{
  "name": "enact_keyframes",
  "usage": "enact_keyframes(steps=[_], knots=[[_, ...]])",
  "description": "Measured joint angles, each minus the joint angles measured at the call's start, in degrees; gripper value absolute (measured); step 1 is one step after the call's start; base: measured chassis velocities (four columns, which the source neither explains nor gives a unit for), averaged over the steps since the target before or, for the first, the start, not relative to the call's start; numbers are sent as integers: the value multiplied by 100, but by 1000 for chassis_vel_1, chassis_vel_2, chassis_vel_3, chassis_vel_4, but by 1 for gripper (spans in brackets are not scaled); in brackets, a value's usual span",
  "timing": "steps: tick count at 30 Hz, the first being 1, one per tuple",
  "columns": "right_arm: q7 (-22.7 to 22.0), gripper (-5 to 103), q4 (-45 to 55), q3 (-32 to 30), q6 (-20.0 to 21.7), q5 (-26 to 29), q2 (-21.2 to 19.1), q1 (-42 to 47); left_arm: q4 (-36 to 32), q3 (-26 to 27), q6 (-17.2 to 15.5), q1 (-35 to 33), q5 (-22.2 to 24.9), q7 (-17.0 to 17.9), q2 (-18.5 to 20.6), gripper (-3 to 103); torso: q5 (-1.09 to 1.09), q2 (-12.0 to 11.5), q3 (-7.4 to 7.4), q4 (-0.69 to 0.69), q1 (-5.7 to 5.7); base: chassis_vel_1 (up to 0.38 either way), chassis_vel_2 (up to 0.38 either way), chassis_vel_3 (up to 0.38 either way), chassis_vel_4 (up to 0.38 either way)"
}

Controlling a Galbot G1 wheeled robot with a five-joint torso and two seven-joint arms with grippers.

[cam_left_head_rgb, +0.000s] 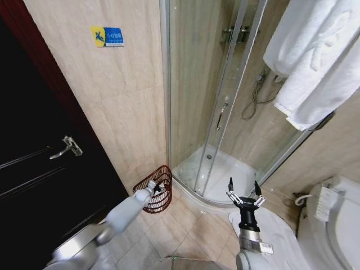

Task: Discard the used towel into the hamper.

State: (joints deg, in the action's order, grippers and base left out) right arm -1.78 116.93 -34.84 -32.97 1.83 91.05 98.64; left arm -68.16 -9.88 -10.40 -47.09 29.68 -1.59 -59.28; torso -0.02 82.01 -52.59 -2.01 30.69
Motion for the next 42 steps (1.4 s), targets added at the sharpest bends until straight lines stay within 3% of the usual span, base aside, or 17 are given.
enact_keyframes(steps=[1,5,6,11,12,16,17,22,23,25,29,31,33,38,42], knots=[[0,100,0,0,0,0,0,0,0,0,0,0,0,0,0,100,0,0,0,0,0,0,0,0,0],[-37,100,256,-113,427,-18,-19,-75,-1309,920,-66,-957,39,-101,441,100,-1,0,0,3,0,0,0,0,0],[-37,100,256,-113,427,-18,-19,-75,-1309,920,-66,-957,39,-101,441,100,-1,0,0,3,0,0,0,0,0],[-126,100,719,-428,1216,267,-165,-280,-2590,2100,-137,-2257,104,-78,402,100,0,0,-1,1,0,0,0,0,0],[-126,100,719,-428,1216,267,-165,-280,-2590,2100,-137,-2257,104,-78,402,100,0,0,-1,1,0,0,0,0,0],[-290,100,1215,-510,1847,353,-281,-437,-3608,3157,-298,-3132,82,34,-214,100,-1,0,0,3,1,0,0,0,0],[-290,100,1215,-510,1847,353,-281,-437,-3608,3157,-298,-3132,82,34,-214,100,-1,0,0,3,1,0,0,0,0],[-349,100,1850,-529,2267,737,-632,-457,-4897,4327,-304,-4482,-236,82,-1146,100,2,0,0,0,1,0,0,0,0],[-349,100,1850,-529,2267,737,-632,-457,-4897,4327,-304,-4482,-236,82,-1146,100,2,0,0,0,1,0,0,0,0],[-337,100,2026,-635,2363,1069,-858,-431,-5375,4688,-256,-5019,-569,44,-1534,100,3,1,0,1,0,0,0,0,0],[-321,100,2218,-886,2493,1353,-1104,-490,-6066,4817,-9,-5667,-946,50,-1970,100,4,1,0,0,0,0,0,0,0],[-305,100,2280,-952,2539,1377,-1091,-524,-6165,4791,132,-5740,-1135,98,-2056,100,5,1,0,1,0,0,0,0,0],[-301,100,2440,-989,2705,1348,-874,-619,-6275,4744,442,-5721,-1650,185,-2281,100,4,1,0,3,1,0,0,0,0],[-278,100,2657,-919,2881,1229,-773,-287,-6493,4695,465,-5413,-2116,183,-2861,100,4,1,-1,4,1,0,0,0,0],[-279,100,2664,-1116,2984,1271,-834,-119,-6576,4504,439,-5385,-2251,115,-3113,100,4,1,-1,3,1,0,0,0,0]])
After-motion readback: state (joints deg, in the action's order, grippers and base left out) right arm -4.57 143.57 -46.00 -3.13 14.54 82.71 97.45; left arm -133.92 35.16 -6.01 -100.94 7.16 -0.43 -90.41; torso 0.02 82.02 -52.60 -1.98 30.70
